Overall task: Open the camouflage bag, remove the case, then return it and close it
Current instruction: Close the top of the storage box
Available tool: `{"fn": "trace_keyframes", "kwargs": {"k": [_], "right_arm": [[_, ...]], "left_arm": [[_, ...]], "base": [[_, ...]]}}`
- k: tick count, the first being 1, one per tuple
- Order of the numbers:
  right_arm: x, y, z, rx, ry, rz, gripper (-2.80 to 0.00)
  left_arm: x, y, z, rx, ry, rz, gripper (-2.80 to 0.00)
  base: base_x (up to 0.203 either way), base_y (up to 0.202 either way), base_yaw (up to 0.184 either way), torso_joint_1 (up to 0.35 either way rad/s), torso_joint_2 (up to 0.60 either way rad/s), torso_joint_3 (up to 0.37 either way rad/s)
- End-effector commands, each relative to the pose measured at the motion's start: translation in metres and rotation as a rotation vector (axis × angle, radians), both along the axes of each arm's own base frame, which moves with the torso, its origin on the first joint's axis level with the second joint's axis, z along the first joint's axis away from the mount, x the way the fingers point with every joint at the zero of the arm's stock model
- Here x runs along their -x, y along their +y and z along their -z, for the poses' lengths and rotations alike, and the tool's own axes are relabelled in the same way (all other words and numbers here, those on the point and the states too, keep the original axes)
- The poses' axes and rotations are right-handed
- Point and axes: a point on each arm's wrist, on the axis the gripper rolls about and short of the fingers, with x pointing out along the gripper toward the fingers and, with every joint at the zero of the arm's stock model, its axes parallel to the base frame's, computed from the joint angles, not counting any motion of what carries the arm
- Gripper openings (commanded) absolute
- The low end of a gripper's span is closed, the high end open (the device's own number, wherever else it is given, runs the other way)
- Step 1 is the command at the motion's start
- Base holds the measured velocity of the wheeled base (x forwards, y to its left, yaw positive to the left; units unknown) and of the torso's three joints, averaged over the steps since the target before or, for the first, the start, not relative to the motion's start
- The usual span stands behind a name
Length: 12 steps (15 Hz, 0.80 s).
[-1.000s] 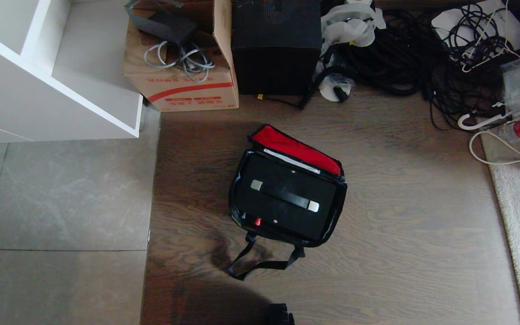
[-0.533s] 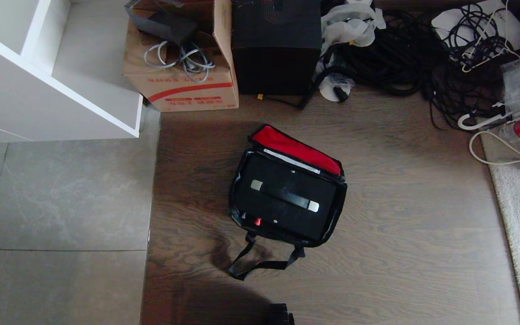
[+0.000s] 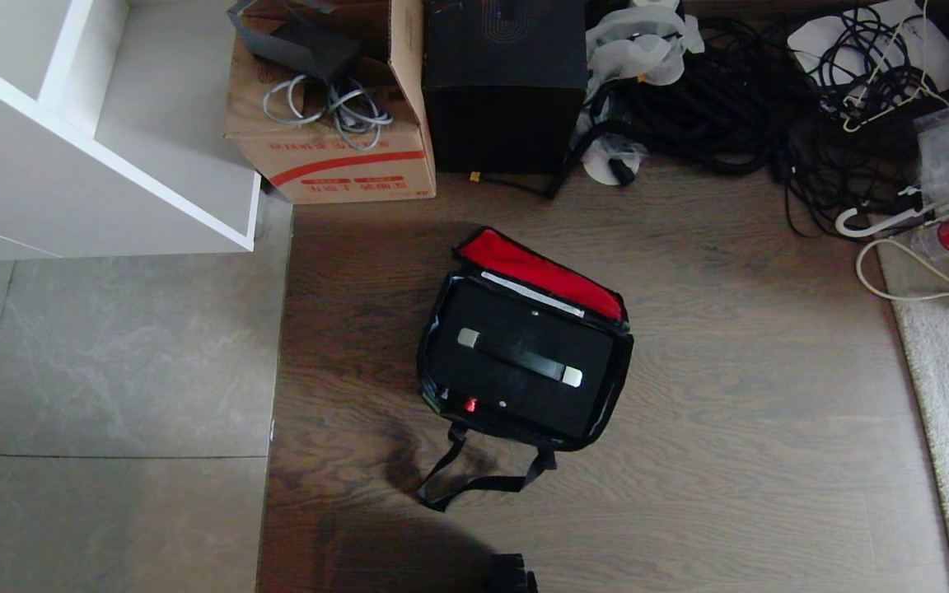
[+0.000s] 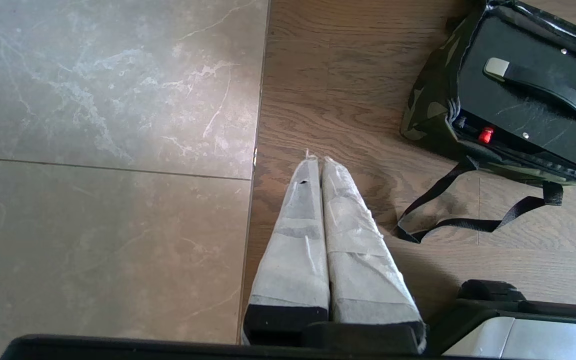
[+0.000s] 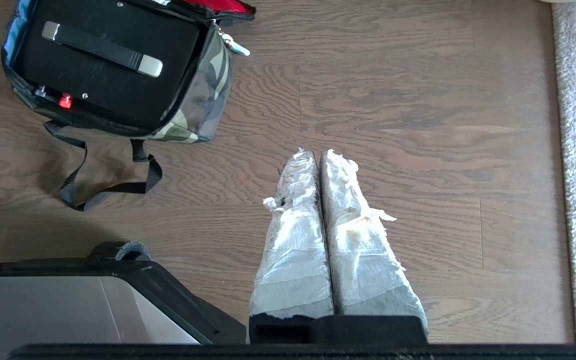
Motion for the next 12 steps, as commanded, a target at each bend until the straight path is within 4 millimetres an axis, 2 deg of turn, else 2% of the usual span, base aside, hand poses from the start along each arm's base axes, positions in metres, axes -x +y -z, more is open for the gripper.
{"fn": "trace_keyframes", "kwargs": {"k": [1, 9, 10, 12], "right_arm": [[0.000, 0.000, 0.000, 0.000, 0.003, -0.001, -2.80], [0.000, 0.000, -0.003, 0.010, -0.006, 0.001, -2.80], [0.005, 0.000, -0.014, 0.008, -0.033, -0.001, -2.80], [0.025, 0.000, -0.045, 0.003, -0.020, -0.029, -2.80]], "left_arm": [[-0.001, 0.000, 0.002, 0.001, 0.008, -0.001, -2.80], [-0.001, 0.000, 0.002, 0.001, 0.008, 0.000, -2.80], [-0.001, 0.000, 0.002, 0.001, 0.007, 0.001, -2.80], [-0.001, 0.000, 0.002, 0.001, 0.008, -0.001, -2.80]], "base": [[0.000, 0.000, 0.000, 0.000, 0.00, 0.000], [0.000, 0.000, 0.000, 0.000, 0.00, 0.000], [0.000, 0.000, 0.000, 0.000, 0.00, 0.000], [0.000, 0.000, 0.000, 0.000, 0.00, 0.000]]}}
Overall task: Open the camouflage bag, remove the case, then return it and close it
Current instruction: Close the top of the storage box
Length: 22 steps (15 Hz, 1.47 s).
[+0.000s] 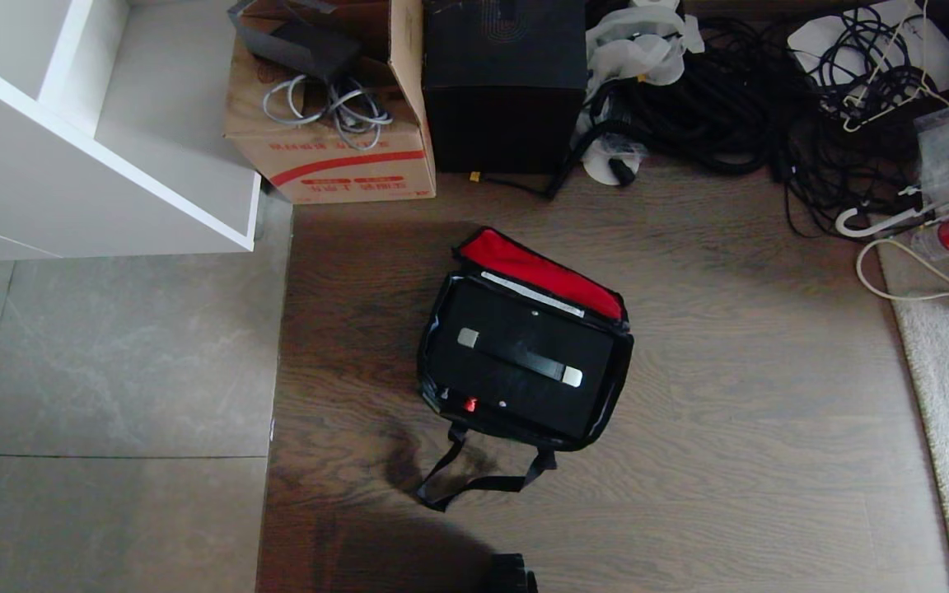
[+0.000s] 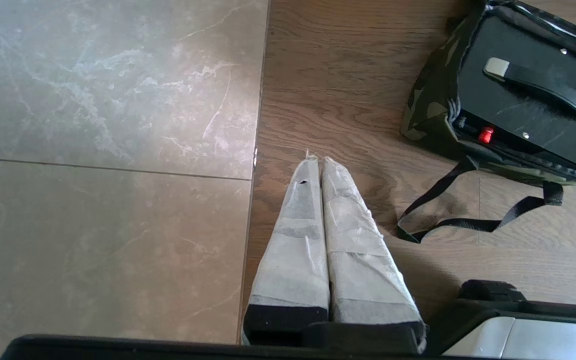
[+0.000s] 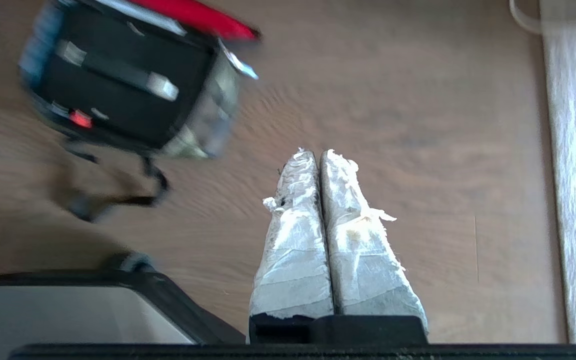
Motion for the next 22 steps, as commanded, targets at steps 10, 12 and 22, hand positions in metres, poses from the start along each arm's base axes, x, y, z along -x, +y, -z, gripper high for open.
{"fn": "trace_keyframes", "kwargs": {"k": [10, 12, 22], "right_arm": [[-0.134, 0.012, -0.125, -0.393, 0.806, -0.225, -2.80], [-0.211, 0.017, -0.120, -0.449, 0.806, -0.253, -2.80], [-0.427, 0.029, -0.028, -0.616, 0.606, -0.318, 0.00]], "left_arm": [[-0.001, 0.000, 0.002, 0.001, 0.007, -0.001, -2.80], [-0.001, 0.000, 0.002, 0.001, 0.007, 0.000, -2.80], [-0.001, 0.000, 0.003, 0.001, 0.008, 0.000, -2.80]], "base": [[0.000, 0.000, 0.000, 0.000, 0.00, 0.000], [0.000, 0.000, 0.000, 0.000, 0.00, 0.000], [0.000, 0.000, 0.000, 0.000, 0.00, 0.000]]}}
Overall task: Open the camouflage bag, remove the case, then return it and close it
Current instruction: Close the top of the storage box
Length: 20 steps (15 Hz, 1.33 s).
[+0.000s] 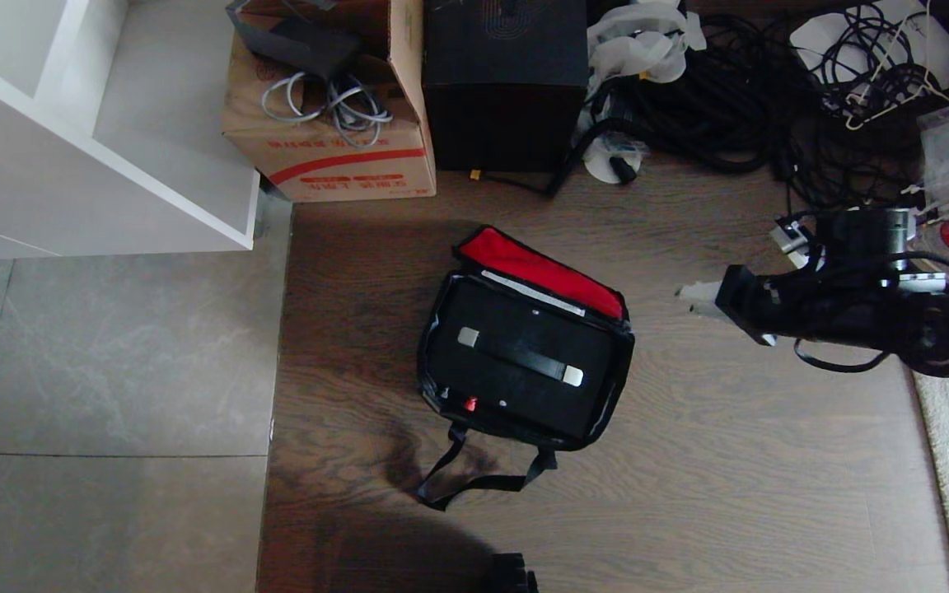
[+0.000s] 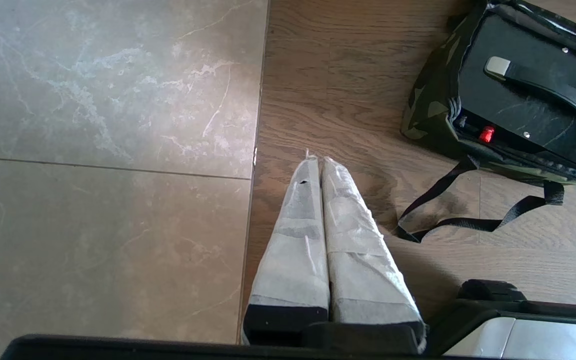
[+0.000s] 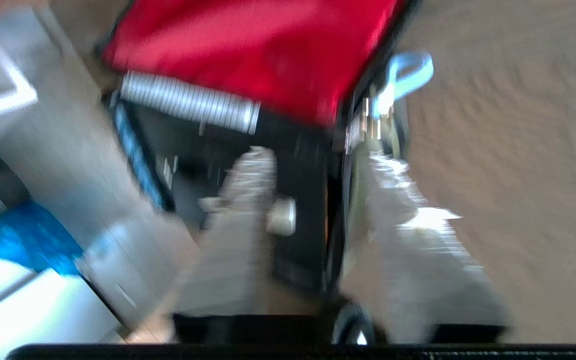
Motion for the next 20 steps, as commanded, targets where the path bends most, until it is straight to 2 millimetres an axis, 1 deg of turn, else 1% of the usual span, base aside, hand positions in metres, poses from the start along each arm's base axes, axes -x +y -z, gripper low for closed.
{"fn": "trace_keyframes", "kwargs": {"k": [1, 2, 4, 6, 9, 13, 14, 17, 18, 19, 20], "right_arm": [[-0.038, 0.002, 0.038, -0.048, 0.069, 0.028, 0.00], [-0.045, 0.002, 0.037, -0.068, 0.040, 0.053, 0.00], [-0.053, 0.005, 0.052, -0.154, 0.105, 0.091, 0.00], [-0.063, 0.013, 0.065, -0.214, 0.152, 0.102, 0.00], [-0.081, 0.030, 0.071, -0.378, 0.221, 0.135, 0.00], [-0.102, 0.044, 0.079, -0.395, 0.194, 0.199, 0.00], [-0.105, 0.045, 0.083, -0.399, 0.201, 0.209, 0.00], [-0.115, 0.047, 0.082, -0.400, 0.158, 0.250, 0.00], [-0.119, 0.047, 0.086, -0.397, 0.154, 0.277, 0.00], [-0.121, 0.047, 0.090, -0.400, 0.152, 0.287, -2.80], [-0.122, 0.047, 0.088, -0.407, 0.148, 0.288, -2.80]], "left_arm": [[-0.001, 0.000, 0.002, 0.001, 0.008, 0.000, -2.80], [-0.001, 0.000, 0.003, 0.001, 0.008, 0.000, -2.80], [-0.001, 0.000, 0.003, 0.001, 0.008, 0.000, -2.80], [-0.001, 0.000, 0.003, 0.001, 0.008, 0.000, -2.80], [-0.001, 0.000, 0.003, 0.001, 0.008, 0.000, -2.80], [-0.001, 0.000, 0.003, 0.001, 0.008, 0.000, -2.80], [-0.001, 0.000, 0.003, 0.001, 0.008, 0.000, -2.80], [-0.001, 0.000, 0.003, 0.001, 0.008, 0.000, -2.80], [-0.001, 0.000, 0.003, 0.001, 0.008, 0.000, -2.80], [-0.001, 0.000, 0.003, 0.001, 0.008, 0.000, -2.80], [-0.001, 0.000, 0.003, 0.001, 0.008, 0.000, -2.80]], "base": [[0.000, 0.000, 0.000, 0.000, 0.00, 0.000], [0.000, 0.000, 0.000, 0.000, 0.00, 0.000], [0.000, 0.000, 0.000, 0.000, 0.00, 0.000], [0.000, 0.000, 0.000, 0.000, 0.00, 0.000], [0.000, 0.000, 0.000, 0.000, 0.00, 0.000], [0.000, 0.000, 0.000, 0.000, 0.00, 0.000], [0.000, 0.000, 0.000, 0.000, 0.00, 0.000], [0.000, 0.000, 0.000, 0.000, 0.00, 0.000], [0.000, 0.000, 0.000, 0.000, 0.00, 0.000], [0.000, 0.000, 0.000, 0.000, 0.00, 0.000], [0.000, 0.000, 0.000, 0.000, 0.00, 0.000]]}}
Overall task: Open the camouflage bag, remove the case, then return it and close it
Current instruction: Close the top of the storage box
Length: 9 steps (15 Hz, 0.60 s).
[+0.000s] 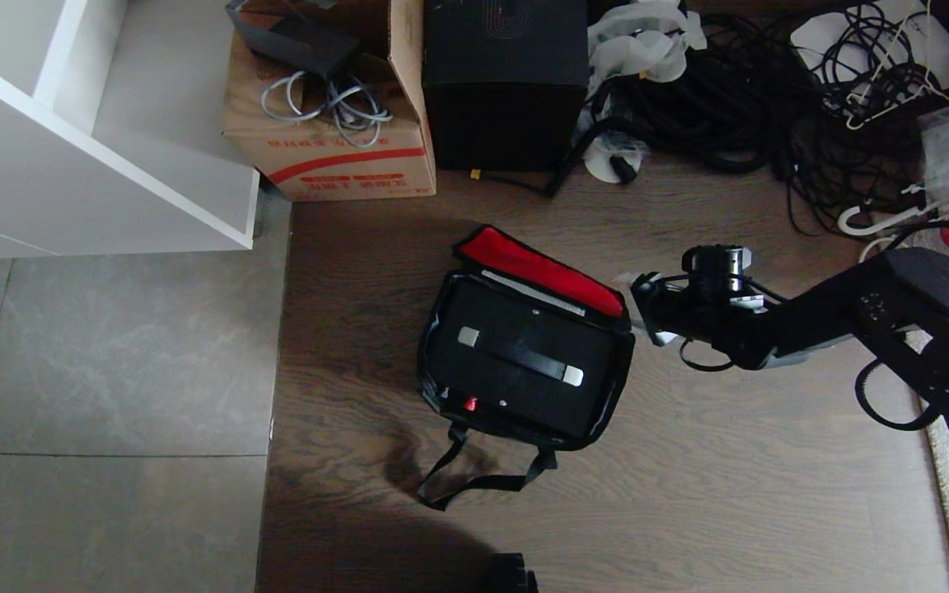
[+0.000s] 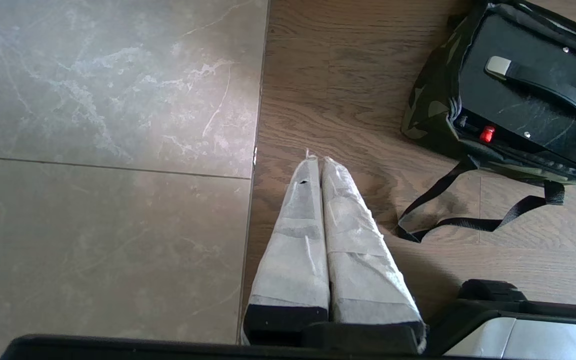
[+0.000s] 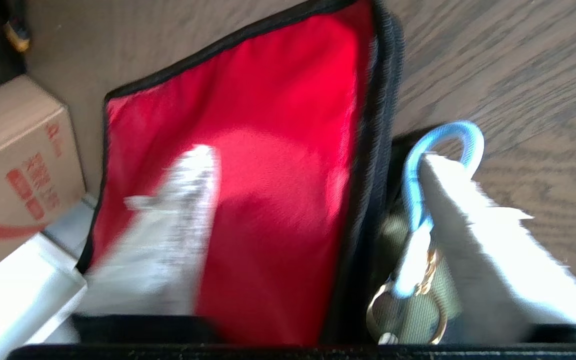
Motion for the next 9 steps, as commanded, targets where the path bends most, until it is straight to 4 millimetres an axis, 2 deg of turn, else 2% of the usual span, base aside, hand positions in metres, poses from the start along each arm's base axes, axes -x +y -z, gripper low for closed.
{"fn": "trace_keyframes", "kwargs": {"k": [1, 4, 9], "right_arm": [[-0.006, 0.001, 0.010, -0.005, 0.007, 0.006, -2.80], [-0.012, 0.002, 0.004, -0.009, -0.038, 0.008, -2.80], [-0.006, 0.005, -0.010, -0.001, -0.066, -0.001, -2.80]], "left_arm": [[-0.001, 0.000, 0.002, 0.001, 0.008, 0.000, -2.80], [-0.001, 0.000, 0.003, 0.001, 0.008, 0.000, -2.80], [-0.001, 0.000, 0.002, 0.001, 0.007, 0.000, -2.80]], "base": [[0.000, 0.000, 0.000, 0.000, 0.00, 0.000], [0.000, 0.000, 0.000, 0.000, 0.00, 0.000], [0.000, 0.000, 0.000, 0.000, 0.00, 0.000]]}}
